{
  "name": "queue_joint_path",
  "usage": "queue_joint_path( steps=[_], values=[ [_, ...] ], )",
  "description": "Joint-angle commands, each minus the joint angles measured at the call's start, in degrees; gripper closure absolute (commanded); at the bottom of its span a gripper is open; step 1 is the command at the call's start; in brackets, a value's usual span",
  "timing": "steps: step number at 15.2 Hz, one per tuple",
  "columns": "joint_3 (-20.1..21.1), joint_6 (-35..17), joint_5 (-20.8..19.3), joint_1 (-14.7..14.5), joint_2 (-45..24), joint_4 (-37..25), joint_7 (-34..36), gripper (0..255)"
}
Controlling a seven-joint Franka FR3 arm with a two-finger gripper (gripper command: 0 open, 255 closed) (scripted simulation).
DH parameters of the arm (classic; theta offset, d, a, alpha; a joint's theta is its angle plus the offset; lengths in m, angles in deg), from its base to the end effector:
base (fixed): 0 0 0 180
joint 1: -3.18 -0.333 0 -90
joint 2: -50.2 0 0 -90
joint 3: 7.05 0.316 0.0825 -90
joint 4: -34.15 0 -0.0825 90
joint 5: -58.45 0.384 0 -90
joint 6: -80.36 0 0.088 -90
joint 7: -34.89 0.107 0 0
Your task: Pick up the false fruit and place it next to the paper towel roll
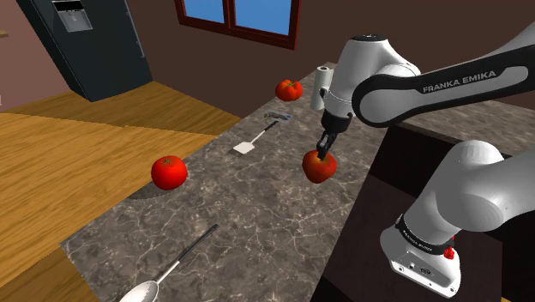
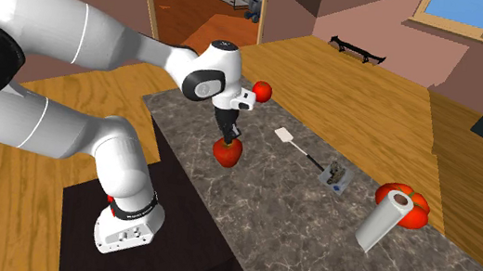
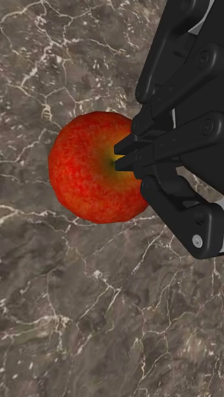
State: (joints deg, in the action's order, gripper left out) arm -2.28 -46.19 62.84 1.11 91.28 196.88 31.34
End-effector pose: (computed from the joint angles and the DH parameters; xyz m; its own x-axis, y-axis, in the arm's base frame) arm 0.3195 0.0377 0.3944 0.9892 0.1192 0.0851 0.1201 -0.9927 -0.0053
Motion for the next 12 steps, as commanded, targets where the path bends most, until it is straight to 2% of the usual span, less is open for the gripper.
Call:
queue_joint_path(
  steps=[1, 5, 12],
  values=[
    [0.00, 0.00, 0.00, 0.00, 0.00, 0.00, 0.00, 255],
    [0.00, -0.02, 0.00, 0.00, -0.01, 0.00, 0.00, 255],
    [-0.31, 6.62, -0.34, 0.13, 2.53, -4.10, 0.09, 255]
  ],
)
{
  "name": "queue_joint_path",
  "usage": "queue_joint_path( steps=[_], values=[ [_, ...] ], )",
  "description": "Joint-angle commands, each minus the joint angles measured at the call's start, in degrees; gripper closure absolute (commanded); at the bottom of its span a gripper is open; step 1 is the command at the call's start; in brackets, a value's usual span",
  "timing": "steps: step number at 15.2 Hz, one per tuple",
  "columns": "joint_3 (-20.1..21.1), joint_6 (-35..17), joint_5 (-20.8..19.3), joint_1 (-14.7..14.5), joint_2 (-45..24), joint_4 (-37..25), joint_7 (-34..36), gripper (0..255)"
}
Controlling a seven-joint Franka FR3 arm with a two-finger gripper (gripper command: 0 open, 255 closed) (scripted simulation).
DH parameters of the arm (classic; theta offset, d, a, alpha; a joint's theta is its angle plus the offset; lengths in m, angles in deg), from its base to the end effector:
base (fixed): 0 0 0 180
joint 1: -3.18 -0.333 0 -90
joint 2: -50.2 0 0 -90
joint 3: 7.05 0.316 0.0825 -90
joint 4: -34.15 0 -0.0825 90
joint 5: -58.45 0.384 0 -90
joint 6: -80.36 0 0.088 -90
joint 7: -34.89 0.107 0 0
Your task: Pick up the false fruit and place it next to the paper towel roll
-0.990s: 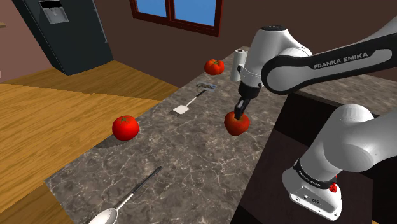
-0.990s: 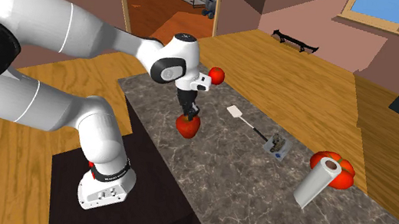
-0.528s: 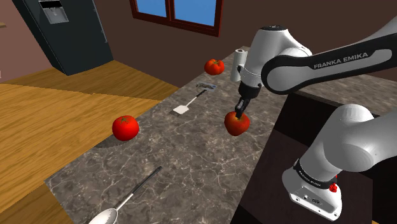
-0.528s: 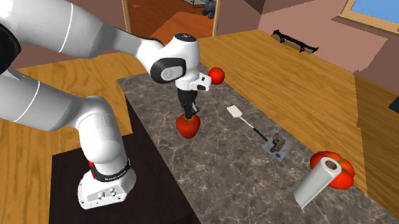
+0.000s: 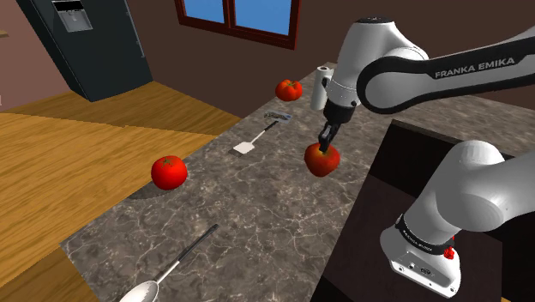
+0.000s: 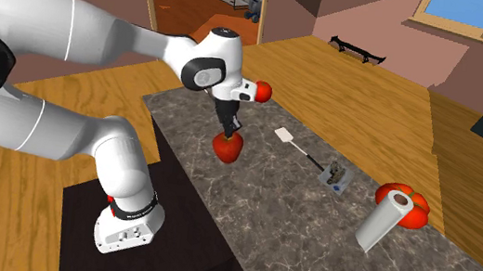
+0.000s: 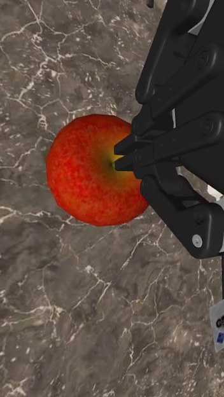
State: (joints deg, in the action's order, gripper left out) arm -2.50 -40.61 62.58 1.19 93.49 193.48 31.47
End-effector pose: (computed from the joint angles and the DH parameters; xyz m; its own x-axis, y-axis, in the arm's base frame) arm 0.3195 0.0381 0.4254 0.9892 0.1192 0.0855 0.1201 -0.9928 -0.0052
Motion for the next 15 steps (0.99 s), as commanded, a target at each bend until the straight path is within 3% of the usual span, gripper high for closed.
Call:
queue_joint_path(
  steps=[1, 15],
  values=[
    [-0.13, 1.94, -0.13, 0.07, 0.59, -1.33, -0.02, 255],
    [-0.66, 13.54, -0.69, 0.33, 2.36, -11.16, 0.15, 255]
  ],
)
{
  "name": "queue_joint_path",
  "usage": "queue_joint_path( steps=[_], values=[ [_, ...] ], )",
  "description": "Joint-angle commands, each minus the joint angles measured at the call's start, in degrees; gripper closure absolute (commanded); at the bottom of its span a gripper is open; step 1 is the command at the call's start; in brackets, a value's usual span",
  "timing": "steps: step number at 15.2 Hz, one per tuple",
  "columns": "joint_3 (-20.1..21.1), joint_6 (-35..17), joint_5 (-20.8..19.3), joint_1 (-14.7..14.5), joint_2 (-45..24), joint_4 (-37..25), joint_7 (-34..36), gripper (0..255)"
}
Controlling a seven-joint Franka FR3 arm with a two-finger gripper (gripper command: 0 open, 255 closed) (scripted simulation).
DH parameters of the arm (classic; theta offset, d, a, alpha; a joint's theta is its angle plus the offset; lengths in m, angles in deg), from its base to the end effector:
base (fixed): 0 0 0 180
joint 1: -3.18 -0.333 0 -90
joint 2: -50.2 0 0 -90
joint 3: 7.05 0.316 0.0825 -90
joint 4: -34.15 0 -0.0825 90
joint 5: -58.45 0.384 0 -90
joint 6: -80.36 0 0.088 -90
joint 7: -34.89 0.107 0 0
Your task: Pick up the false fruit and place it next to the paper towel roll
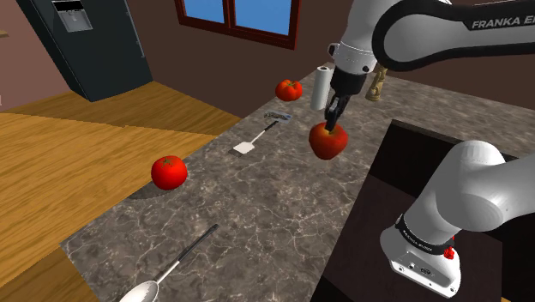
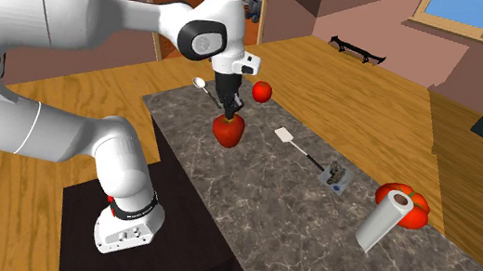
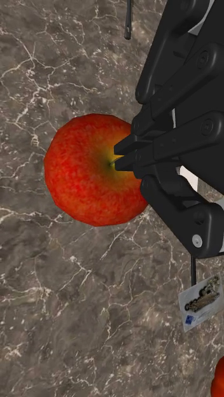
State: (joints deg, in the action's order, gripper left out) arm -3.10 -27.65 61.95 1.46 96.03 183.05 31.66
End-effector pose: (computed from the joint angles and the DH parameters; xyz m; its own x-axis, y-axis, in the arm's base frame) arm 0.3187 0.0381 0.5062 0.9892 0.1192 0.0856 0.1201 -0.9927 -0.0052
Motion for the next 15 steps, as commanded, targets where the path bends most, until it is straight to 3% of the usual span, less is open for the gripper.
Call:
queue_joint_path(
  steps=[1, 15],
  values=[
    [-0.10, 1.35, -0.10, 0.07, -0.18, -1.51, -0.03, 255],
    [-0.50, 11.62, -0.53, 0.28, -1.53, -13.13, 0.15, 255]
  ],
)
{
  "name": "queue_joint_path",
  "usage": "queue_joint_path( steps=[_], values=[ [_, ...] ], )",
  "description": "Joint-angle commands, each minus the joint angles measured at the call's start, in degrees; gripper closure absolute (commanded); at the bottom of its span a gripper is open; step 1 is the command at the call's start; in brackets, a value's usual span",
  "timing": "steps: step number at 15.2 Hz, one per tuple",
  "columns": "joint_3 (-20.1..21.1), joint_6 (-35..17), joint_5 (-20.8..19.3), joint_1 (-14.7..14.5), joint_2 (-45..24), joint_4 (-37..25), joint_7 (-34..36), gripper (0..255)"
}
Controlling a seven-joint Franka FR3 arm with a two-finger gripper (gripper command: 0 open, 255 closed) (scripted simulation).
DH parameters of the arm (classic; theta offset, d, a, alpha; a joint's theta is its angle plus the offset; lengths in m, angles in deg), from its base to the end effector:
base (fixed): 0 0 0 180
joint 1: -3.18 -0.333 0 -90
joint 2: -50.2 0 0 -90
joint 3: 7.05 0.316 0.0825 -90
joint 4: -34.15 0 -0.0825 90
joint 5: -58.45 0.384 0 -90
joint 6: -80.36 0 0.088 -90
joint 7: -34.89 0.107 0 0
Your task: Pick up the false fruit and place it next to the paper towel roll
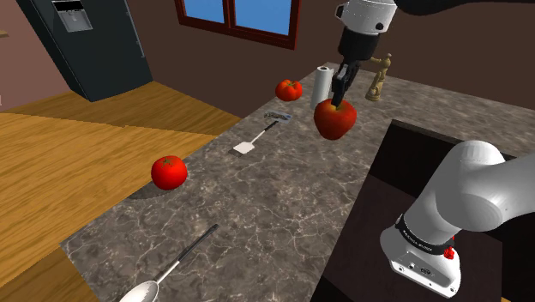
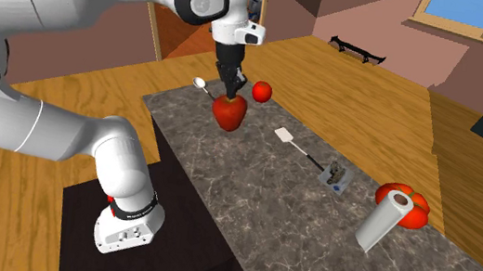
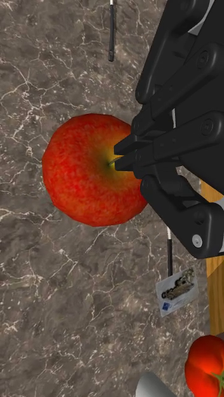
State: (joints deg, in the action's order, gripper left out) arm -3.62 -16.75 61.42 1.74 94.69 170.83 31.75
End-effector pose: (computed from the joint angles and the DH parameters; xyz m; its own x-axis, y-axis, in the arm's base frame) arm 0.3196 0.0372 0.5844 0.9892 0.1193 0.0853 0.1202 -0.9927 -0.0052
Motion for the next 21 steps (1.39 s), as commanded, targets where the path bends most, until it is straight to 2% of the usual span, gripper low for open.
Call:
queue_joint_path(
  steps=[1, 17, 21],
  values=[
    [-0.01, 1.43, -0.03, 0.01, -0.37, -1.79, 0.07, 255],
    [-0.29, 12.44, -0.38, 0.21, -4.67, -17.11, 0.33, 255],
    [-4.54, 11.13, -2.66, 1.44, -8.58, -19.60, -4.63, 255]
  ],
)
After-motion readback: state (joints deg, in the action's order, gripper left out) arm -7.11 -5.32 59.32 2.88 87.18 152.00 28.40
